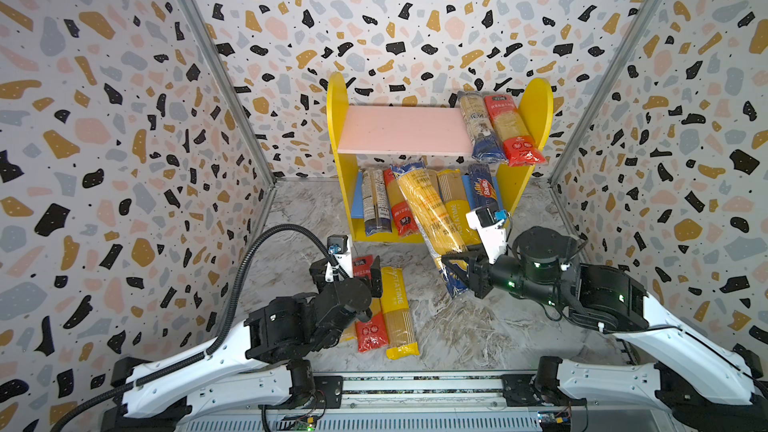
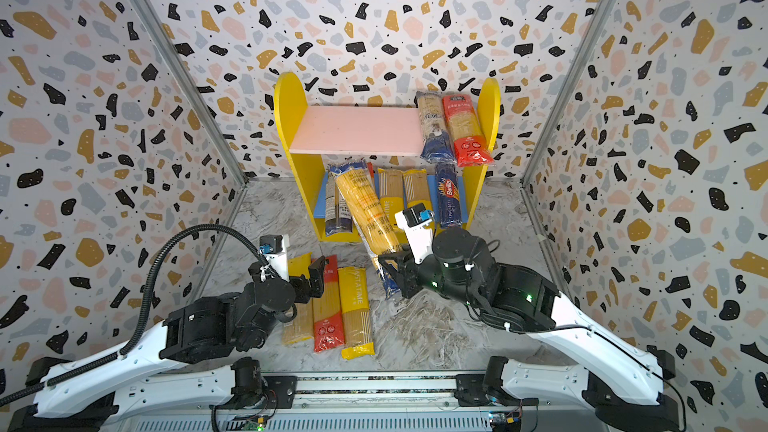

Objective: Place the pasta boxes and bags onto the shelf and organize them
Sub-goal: 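Lift the Molto Pasta bag upright with the right gripper up to the shelf top, then lower the Molto Pasta bag onto the pink shelf top, open right gripper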

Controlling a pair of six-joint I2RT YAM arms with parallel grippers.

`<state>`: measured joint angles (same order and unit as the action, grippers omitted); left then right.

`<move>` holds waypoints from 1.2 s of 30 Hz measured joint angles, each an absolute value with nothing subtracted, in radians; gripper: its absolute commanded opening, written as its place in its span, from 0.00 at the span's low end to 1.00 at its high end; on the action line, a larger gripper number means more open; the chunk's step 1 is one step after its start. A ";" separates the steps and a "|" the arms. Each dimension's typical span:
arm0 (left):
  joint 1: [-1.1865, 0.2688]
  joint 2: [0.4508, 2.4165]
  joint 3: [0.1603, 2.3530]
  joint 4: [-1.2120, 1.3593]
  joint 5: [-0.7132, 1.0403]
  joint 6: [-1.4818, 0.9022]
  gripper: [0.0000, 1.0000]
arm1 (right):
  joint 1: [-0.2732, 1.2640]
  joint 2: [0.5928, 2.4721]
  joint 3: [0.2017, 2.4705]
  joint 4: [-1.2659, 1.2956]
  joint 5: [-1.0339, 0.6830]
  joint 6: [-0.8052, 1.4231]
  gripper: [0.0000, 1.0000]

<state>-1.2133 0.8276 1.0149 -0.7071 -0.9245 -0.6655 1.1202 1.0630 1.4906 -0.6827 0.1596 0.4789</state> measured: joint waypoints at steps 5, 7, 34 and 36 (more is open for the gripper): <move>-1.213 0.813 0.997 -0.668 -0.921 -0.646 1.00 | 1.103 1.251 1.750 -0.708 0.290 0.373 0.10; -1.213 0.799 0.979 -0.651 -0.921 -0.638 1.00 | 1.076 1.335 1.869 -0.713 0.327 0.332 0.10; -1.213 0.756 0.904 -0.588 -0.900 -0.604 1.00 | 0.588 1.837 2.347 -0.686 0.290 0.247 0.18; -1.213 0.770 0.904 -0.580 -0.900 -0.596 1.00 | 0.583 1.835 2.346 -0.686 0.281 0.251 0.22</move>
<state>-1.2133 0.7704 0.9035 -0.5800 -0.9001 -0.5961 0.5827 1.8355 2.3455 -0.6861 0.2806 0.2508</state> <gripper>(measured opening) 0.995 0.274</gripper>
